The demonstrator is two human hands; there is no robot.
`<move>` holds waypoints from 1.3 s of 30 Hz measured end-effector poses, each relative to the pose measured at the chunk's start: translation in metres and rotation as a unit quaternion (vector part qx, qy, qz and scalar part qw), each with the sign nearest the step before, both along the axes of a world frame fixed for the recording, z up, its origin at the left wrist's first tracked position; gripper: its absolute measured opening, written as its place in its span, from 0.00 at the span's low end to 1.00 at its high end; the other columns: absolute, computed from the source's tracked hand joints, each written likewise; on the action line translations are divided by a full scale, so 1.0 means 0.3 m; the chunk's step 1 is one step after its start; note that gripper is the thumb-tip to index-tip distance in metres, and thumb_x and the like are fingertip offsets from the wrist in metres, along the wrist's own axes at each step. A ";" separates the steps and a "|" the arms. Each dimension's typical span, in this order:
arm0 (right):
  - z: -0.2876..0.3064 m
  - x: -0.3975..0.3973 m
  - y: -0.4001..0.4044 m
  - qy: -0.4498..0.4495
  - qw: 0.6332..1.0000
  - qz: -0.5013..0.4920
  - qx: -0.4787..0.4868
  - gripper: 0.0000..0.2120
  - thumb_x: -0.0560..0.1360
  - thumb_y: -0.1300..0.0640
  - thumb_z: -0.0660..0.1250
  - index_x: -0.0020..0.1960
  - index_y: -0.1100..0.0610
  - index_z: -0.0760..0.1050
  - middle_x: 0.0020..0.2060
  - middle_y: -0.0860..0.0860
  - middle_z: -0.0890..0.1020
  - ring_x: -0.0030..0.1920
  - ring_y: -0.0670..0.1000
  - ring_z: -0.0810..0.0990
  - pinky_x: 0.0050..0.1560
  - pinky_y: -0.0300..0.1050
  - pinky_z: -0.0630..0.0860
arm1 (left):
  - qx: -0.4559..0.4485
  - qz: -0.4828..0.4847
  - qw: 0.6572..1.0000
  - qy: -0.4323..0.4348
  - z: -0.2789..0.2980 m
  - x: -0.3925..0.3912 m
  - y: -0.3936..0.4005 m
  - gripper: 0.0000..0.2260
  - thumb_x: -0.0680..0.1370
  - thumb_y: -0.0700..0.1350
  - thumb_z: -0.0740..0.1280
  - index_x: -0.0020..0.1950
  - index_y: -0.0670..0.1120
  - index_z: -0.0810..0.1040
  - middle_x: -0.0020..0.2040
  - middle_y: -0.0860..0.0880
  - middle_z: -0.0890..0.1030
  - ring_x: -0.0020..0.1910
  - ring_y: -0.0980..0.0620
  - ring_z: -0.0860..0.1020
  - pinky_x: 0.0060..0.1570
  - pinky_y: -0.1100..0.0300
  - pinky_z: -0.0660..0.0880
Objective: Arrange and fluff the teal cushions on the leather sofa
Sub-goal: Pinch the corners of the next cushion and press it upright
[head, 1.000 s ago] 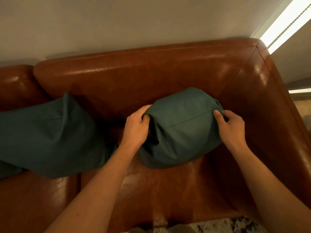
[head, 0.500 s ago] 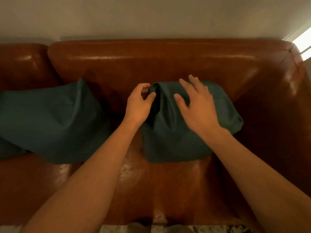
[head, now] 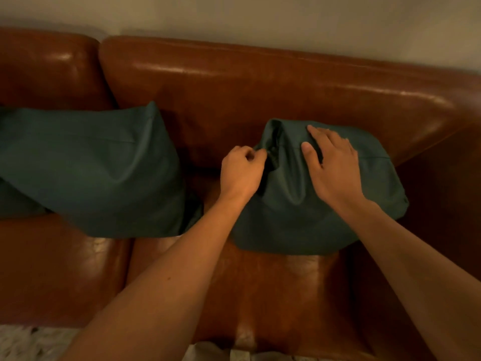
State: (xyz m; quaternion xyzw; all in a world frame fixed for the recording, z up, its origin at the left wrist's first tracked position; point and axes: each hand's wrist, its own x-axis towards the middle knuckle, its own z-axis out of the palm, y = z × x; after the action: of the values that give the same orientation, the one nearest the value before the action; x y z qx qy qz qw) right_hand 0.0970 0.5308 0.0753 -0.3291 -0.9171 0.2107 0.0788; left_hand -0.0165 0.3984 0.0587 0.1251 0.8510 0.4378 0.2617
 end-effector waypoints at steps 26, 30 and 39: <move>-0.015 0.007 -0.015 0.015 1.000 -0.012 -0.018 0.23 0.82 0.45 0.54 0.74 0.52 0.67 0.68 0.51 0.73 0.71 0.53 0.67 0.75 0.53 0.55 | 0.024 -0.039 0.988 -0.148 0.082 -0.118 -0.076 0.10 0.78 0.46 0.68 0.39 0.43 0.75 0.39 0.47 0.78 0.37 0.54 0.76 0.41 0.58 0.75; 0.017 -0.006 -0.020 0.027 0.999 -0.020 -0.025 0.21 0.81 0.44 0.57 0.71 0.52 0.70 0.65 0.50 0.74 0.68 0.53 0.69 0.72 0.54 0.61 | 0.109 -0.056 0.974 -0.190 0.060 -0.097 -0.100 0.10 0.81 0.44 0.63 0.41 0.44 0.77 0.36 0.55 0.81 0.34 0.63 0.78 0.37 0.69 0.74; 0.219 -0.328 -0.065 -0.224 0.952 0.189 0.087 0.15 0.75 0.41 0.66 0.46 0.53 0.79 0.49 0.52 0.76 0.59 0.58 0.71 0.58 0.56 0.64 | 0.179 -0.058 0.968 -0.168 0.051 -0.061 -0.086 0.08 0.82 0.40 0.60 0.46 0.40 0.76 0.40 0.47 0.77 0.37 0.59 0.77 0.38 0.68 0.74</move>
State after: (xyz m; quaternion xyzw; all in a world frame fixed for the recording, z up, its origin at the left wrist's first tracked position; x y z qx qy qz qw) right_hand -0.0015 0.5113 0.1408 -0.1801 -0.9715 0.0619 -0.1411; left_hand -0.0347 0.3725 0.0740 0.1436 0.6939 0.5816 0.3994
